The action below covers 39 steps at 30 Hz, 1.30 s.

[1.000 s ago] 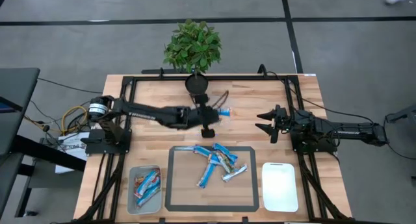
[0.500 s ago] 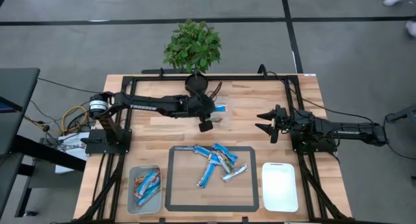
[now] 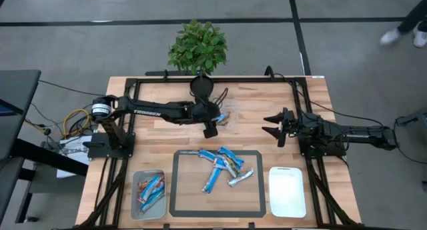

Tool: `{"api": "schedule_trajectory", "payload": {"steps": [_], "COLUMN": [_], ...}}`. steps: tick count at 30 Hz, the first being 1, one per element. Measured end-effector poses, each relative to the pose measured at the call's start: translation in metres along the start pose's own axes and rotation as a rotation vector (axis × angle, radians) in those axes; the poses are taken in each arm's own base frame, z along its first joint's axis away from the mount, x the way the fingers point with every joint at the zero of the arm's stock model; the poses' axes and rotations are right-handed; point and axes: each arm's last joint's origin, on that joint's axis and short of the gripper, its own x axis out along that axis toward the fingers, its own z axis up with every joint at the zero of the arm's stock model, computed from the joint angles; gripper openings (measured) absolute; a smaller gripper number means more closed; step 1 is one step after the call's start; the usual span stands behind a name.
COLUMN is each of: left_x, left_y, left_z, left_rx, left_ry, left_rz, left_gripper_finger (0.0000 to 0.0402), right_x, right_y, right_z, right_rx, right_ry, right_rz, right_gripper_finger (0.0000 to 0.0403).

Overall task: Pick and place Granola Bars by type
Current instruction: Put the violet granola bar into the white bin

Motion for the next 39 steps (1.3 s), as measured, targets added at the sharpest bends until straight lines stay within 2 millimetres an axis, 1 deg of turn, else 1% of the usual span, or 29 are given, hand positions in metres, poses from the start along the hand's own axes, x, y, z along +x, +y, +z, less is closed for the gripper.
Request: {"api": "schedule_trajectory", "payload": {"steps": [3,9,13,16,19,21,25,30,39], "left_x": [-0.005,-0.019,-0.029,-0.036,-0.043,-0.047,-0.051,-0.031,0.0], "left_y": [-0.016,-0.055,-0.078,-0.093,-0.106,-0.112,-0.117,-0.122,-0.125], "left_z": [0.002,0.001,-0.006,-0.013,-0.018,-0.021,-0.027,-0.037,-0.048], "left_rx": [0.077,0.282,0.346,0.36,0.366,0.385,0.416,0.408,0.423], "left_ry": [-0.02,-0.041,-0.01,0.031,0.058,0.074,0.121,0.19,0.226], "left_rz": [-0.029,-0.111,-0.205,-0.305,-0.385,-0.404,-0.414,-0.394,-0.374], "left_gripper_finger": [0.0191,0.018,0.0178,0.0178,0.0177,0.0177,0.0177,0.0177,0.0177], "right_x": [0.0,0.0,0.0,0.0,0.0,0.0,0.0,0.0,0.0], "right_y": [0.0,0.0,0.0,0.0,0.0,0.0,0.0,0.0,0.0], "right_z": [0.0,0.0,0.0,0.0,0.0,0.0,0.0,0.0,0.0], "right_rx": [0.0,0.0,0.0,0.0,0.0,0.0,0.0,0.0,0.0], "right_ry": [0.0,0.0,0.0,0.0,0.0,0.0,0.0,0.001,0.001], "right_rz": [0.0,0.0,0.0,0.0,0.0,0.0,0.0,0.0,0.0], "right_gripper_finger": [0.024,0.024,0.024,0.024,0.024,0.024,0.024,0.024,0.024]}}
